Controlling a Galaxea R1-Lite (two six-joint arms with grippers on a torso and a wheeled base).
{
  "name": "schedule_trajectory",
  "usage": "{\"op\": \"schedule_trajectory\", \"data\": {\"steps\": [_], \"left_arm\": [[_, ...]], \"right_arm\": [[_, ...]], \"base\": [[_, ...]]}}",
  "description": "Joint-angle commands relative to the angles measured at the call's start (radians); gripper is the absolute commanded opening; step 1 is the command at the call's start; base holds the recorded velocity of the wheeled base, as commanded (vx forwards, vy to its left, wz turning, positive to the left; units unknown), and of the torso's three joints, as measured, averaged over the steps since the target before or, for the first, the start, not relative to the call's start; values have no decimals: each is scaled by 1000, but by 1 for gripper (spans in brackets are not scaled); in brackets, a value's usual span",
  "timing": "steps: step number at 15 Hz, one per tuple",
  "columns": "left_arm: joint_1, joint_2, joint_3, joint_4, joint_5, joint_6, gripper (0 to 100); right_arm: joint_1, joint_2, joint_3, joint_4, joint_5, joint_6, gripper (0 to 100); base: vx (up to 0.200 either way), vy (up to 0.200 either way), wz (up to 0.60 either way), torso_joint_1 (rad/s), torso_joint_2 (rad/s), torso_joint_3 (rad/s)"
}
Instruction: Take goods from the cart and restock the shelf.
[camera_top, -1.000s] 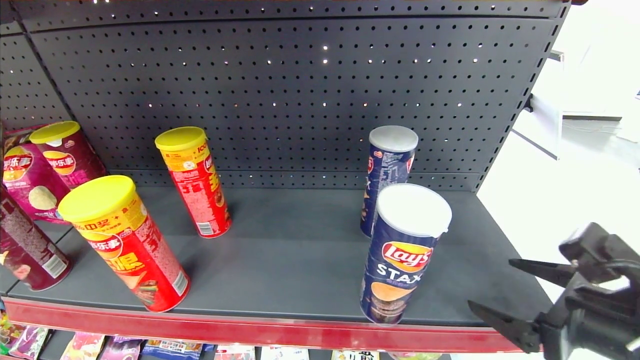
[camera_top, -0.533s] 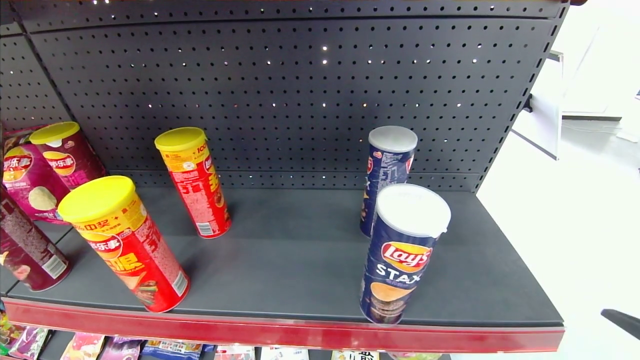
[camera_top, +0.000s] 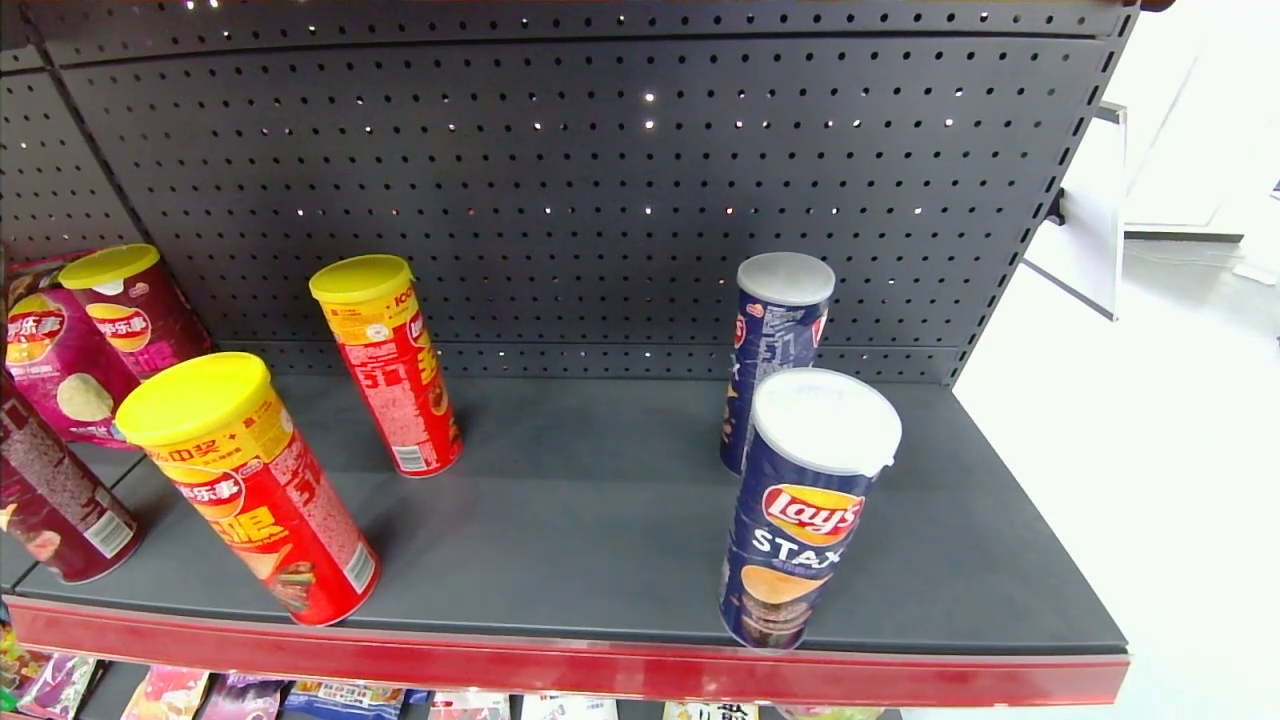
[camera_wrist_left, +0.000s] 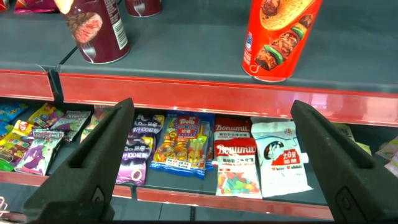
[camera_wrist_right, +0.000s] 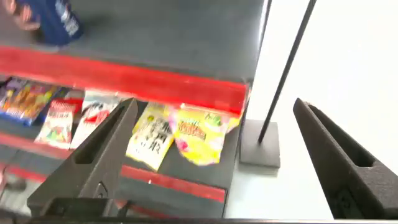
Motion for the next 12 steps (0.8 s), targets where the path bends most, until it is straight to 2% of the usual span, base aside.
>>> {"op": "schedule_trajectory", "data": {"steps": [1,5,7,12], "left_arm": [[0,2,0,0,0,0,100],[0,2,0,0,0,0,100],[0,2,0,0,0,1,100],[0,2,0,0,0,1,100]], "right_arm": [[-131,-50,3,-10,-8,0,100],[-117,-56,4,-12,-13,15,100],[-51,-67,3,-7,-11,12,100],[-86,-114,3,-12,-25,13,100]], "base": [[0,0,0,0,0,0],[0,0,0,0,0,0],[0,0,0,0,0,0],[0,0,0,0,0,0]]}}
